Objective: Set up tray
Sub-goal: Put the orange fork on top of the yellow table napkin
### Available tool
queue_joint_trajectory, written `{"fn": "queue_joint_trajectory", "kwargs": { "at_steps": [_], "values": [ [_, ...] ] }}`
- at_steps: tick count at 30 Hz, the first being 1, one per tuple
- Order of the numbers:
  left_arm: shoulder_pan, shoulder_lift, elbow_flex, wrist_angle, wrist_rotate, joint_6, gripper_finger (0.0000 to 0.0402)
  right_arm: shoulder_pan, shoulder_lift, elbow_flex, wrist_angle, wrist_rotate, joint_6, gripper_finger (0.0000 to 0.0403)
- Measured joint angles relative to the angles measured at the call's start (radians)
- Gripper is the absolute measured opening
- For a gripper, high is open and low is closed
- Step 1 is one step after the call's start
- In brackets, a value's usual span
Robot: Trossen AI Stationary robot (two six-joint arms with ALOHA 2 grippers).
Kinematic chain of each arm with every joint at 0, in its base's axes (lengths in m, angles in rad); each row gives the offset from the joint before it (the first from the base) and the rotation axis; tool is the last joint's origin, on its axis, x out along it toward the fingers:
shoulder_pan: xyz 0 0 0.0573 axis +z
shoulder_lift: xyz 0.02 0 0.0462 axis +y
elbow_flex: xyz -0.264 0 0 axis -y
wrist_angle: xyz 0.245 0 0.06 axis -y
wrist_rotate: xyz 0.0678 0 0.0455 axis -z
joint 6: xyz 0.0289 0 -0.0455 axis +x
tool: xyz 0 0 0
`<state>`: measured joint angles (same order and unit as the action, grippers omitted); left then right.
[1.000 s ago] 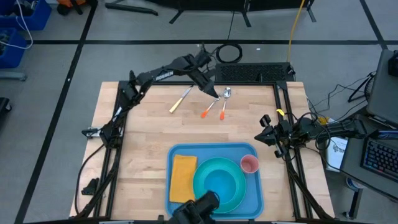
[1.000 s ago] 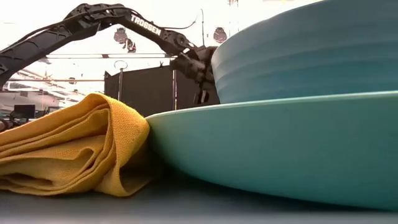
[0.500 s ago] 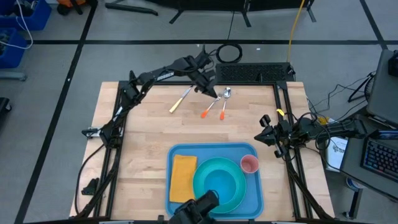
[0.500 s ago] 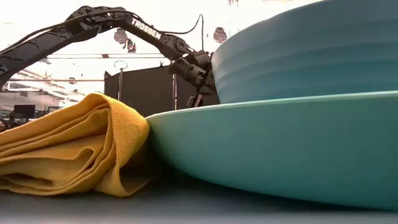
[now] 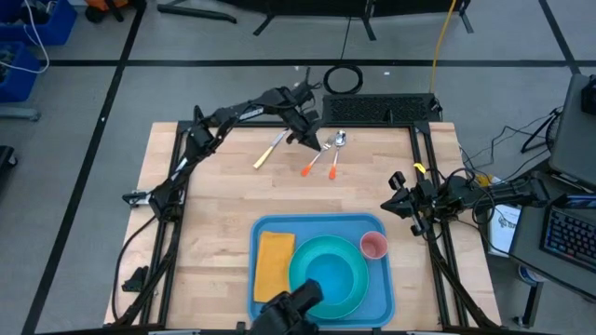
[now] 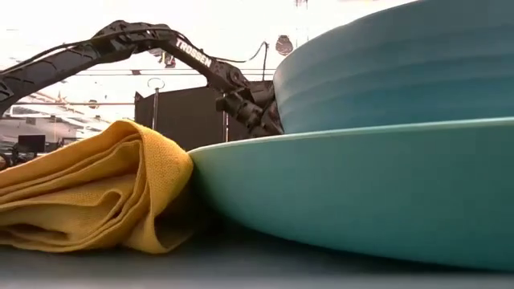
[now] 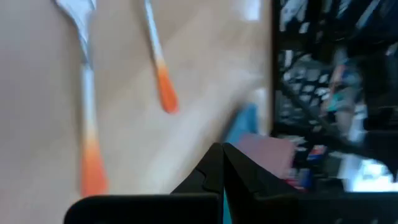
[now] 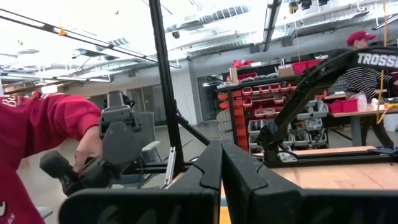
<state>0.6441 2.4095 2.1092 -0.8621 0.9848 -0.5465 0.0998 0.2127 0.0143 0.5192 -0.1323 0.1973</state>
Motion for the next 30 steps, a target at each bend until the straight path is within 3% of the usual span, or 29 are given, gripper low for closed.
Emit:
{"fn": "queue_joint_trajectory", "kwargs": {
  "at_steps": [5,9,12,15,20,23,27,30],
  "values": [
    [0.006,-0.019,0.037,-0.008,0.008,0.096,0.0000,0.000,0.000,0.000,0.000,0.000,0.000,0.0000],
    [0.006,-0.016,0.080,-0.052,-0.081,0.226,0.0000,0.000,0.000,0.000,0.000,0.000,0.000,0.0000],
    [-0.034,-0.079,0.092,-0.114,-0.246,0.473,0.0000,0.000,0.000,0.000,0.000,0.000,0.000,0.0000],
    [-0.106,-0.179,0.058,-0.058,-0.439,0.559,0.0000,0.000,0.000,0.000,0.000,0.000,0.000,0.0000],
    [-0.196,-0.281,-0.130,0.259,-0.478,0.531,0.0000,0.000,0.000,0.000,0.000,0.001,0.000,0.0000],
    [-0.230,-0.368,-0.290,0.428,-0.548,0.480,0.0000,0.000,0.000,0.000,0.000,0.001,0.000,0.0000],
    [-0.286,-0.488,-0.522,0.614,-0.719,0.495,0.0000,0.000,0.000,0.000,0.009,-0.001,0.001,0.0000],
    [-0.344,-0.599,-0.674,0.765,-0.736,0.464,0.0000,0.000,0.000,0.000,0.073,-0.001,0.014,0.0000]
  ]
}}
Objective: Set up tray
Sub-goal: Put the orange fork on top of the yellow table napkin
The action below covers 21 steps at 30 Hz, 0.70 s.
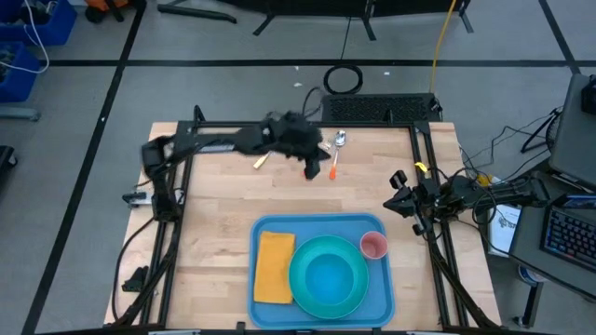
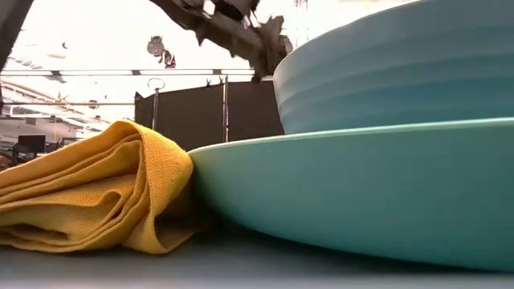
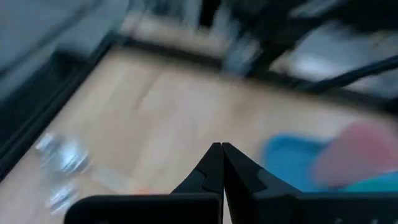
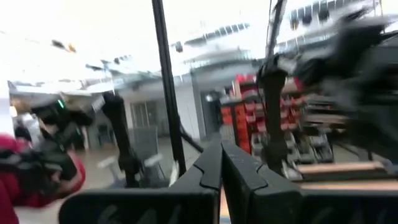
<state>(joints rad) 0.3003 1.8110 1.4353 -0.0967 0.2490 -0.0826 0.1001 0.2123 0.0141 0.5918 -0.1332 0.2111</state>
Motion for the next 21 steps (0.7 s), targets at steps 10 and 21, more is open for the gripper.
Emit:
{"fn": "queue_joint_trajectory", "kwargs": {
  "at_steps": [10,21],
  "values": [
    [-0.049,-0.282,-0.514,0.426,-0.169,-0.125,0.0001,0.000,0.007,0.006,0.317,0.115,0.087,0.0000],
    [-0.100,-0.313,-0.714,0.565,-0.194,-0.138,0.0002,-0.001,0.010,0.007,0.420,0.324,0.145,0.0000]
  ]
}}
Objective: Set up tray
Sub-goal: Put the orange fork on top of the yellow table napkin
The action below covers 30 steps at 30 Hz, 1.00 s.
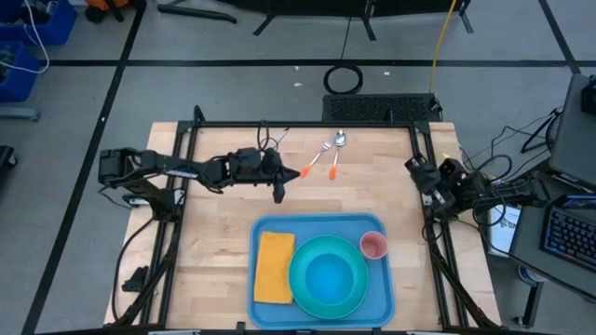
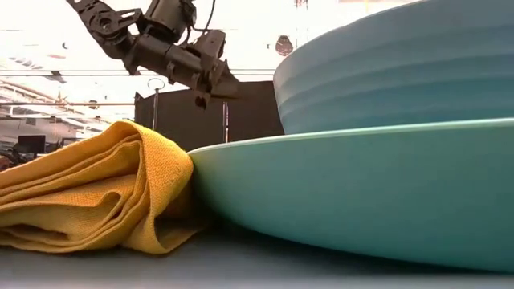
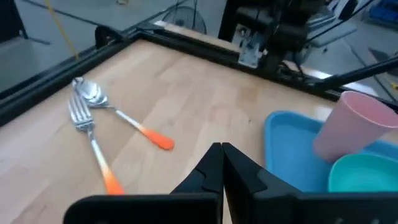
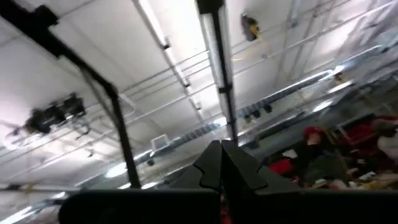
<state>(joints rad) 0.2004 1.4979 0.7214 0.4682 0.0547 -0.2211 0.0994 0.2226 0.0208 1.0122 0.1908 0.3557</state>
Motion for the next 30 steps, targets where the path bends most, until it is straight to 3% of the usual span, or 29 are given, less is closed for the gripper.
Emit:
{"fn": "queue_joint_trajectory", "kwargs": {
  "at_steps": [2,7,14,17,20,25,30],
  "values": [
    [-0.007,-0.001,-0.011,0.036,0.001,0.000,0.0005,0.000,0.002,0.002,0.007,-0.052,-0.002,0.0000],
    [-0.016,-0.001,-0.036,0.054,0.018,0.000,0.0004,0.001,0.051,0.034,-0.151,-0.033,-0.044,0.0000],
    [-0.025,0.000,-0.055,0.116,0.032,-0.022,0.0009,0.000,0.236,0.068,-0.170,-0.036,-0.018,0.0000],
    [-0.026,-0.001,-0.059,0.139,0.032,-0.021,0.0005,-0.009,0.332,0.129,-0.221,-0.071,-0.141,0.0000],
    [-0.026,-0.001,-0.060,0.148,0.032,-0.021,0.0004,-0.033,0.407,0.249,-0.436,-0.128,-0.212,0.0000],
    [-0.026,-0.001,-0.060,0.156,0.033,-0.040,0.0014,-0.112,0.508,0.485,-0.873,-0.108,-0.346,0.0000],
    [-0.038,-0.001,-0.060,0.164,0.074,-0.039,0.0004,-0.166,0.621,0.598,-1.004,-0.055,-0.616,0.0000]
  ]
}}
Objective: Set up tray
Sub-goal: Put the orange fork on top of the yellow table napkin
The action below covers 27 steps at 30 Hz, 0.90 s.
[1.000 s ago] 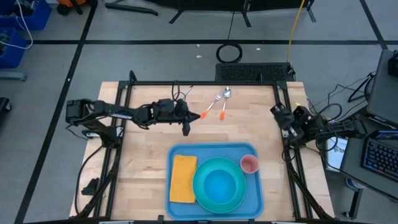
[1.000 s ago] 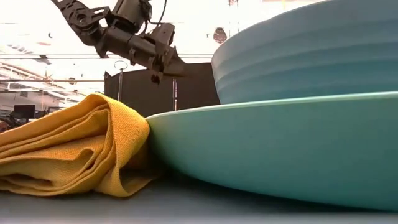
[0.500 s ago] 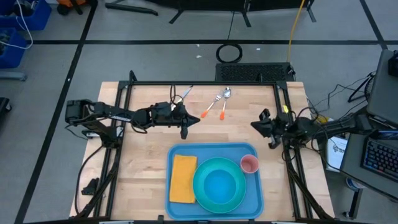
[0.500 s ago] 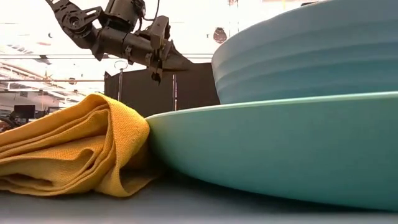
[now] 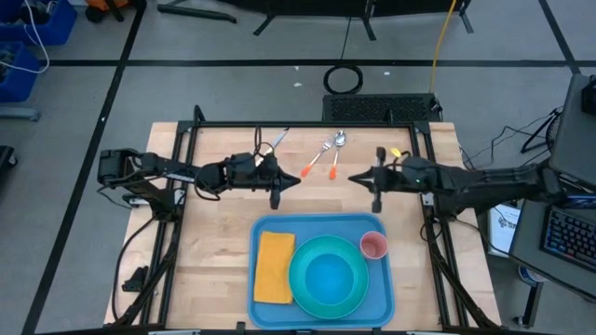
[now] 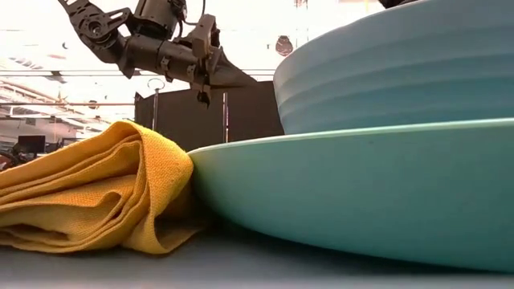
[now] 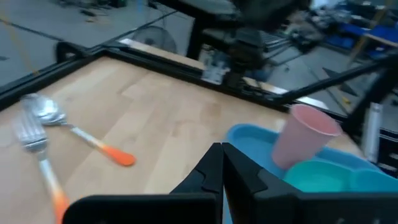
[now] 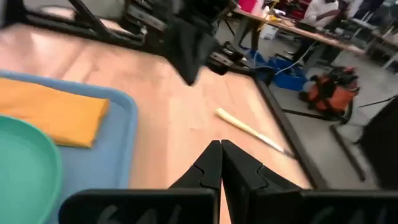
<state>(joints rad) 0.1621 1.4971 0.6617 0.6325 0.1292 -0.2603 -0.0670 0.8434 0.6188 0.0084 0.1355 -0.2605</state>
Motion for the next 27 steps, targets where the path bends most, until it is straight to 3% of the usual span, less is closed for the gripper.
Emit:
{"fn": "queue_joint_trajectory", "kwargs": {
  "at_steps": [4,12,20,21,24,27],
  "values": [
    [-0.020,0.000,0.000,-0.001,0.027,0.022,0.0012,-0.069,0.084,0.063,-0.024,-0.010,-0.032,0.0000],
    [-0.048,0.000,0.000,0.014,0.024,0.057,0.0004,-0.216,0.302,0.278,-0.353,-0.102,-0.241,0.0000],
    [-0.052,0.000,0.000,0.015,0.001,0.055,0.0015,-0.447,0.615,0.693,-0.792,-0.494,-0.249,0.0000],
    [-0.052,0.000,0.000,0.015,0.001,0.056,0.0012,-0.468,0.651,0.738,-0.812,-0.493,-0.255,0.0000],
    [-0.053,0.000,0.000,0.015,0.002,0.056,0.0004,-0.500,0.714,0.794,-0.676,-0.301,-0.218,0.0000],
    [-0.059,0.000,0.000,0.015,0.001,0.056,0.0010,-0.511,0.732,0.796,-0.521,-0.123,0.021,0.0000]
  ]
}}
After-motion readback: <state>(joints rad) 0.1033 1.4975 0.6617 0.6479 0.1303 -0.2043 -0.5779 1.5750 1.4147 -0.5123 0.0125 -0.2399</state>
